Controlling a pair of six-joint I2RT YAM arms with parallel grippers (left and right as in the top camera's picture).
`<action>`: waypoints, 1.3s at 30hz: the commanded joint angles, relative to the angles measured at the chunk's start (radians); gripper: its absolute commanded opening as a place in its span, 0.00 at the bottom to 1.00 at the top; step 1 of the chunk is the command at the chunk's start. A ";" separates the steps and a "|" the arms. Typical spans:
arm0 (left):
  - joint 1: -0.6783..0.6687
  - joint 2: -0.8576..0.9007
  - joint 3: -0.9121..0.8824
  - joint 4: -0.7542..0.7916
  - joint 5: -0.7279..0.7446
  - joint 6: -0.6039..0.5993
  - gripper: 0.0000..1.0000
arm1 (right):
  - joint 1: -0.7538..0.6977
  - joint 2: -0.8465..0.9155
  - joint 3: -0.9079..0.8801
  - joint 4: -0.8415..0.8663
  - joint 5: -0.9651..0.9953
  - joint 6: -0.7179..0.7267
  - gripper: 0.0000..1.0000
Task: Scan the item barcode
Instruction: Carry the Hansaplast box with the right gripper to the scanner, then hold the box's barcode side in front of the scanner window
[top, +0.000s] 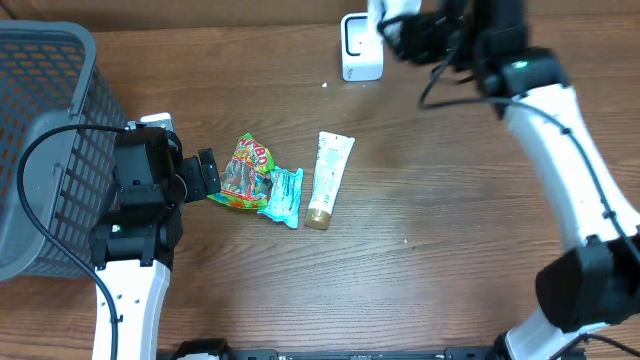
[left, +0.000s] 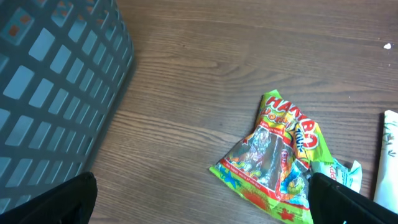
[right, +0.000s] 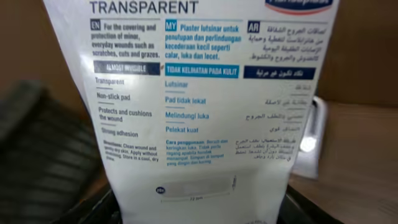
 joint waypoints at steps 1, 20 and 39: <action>0.004 -0.006 0.003 0.003 -0.009 0.014 1.00 | -0.035 0.047 0.021 0.169 -0.504 0.292 0.60; 0.004 -0.006 0.003 0.003 -0.009 0.014 1.00 | -0.026 0.481 0.021 0.870 -0.641 0.904 0.61; 0.004 -0.006 0.003 0.003 -0.009 0.014 1.00 | -0.029 0.737 0.022 1.178 -0.457 0.876 0.69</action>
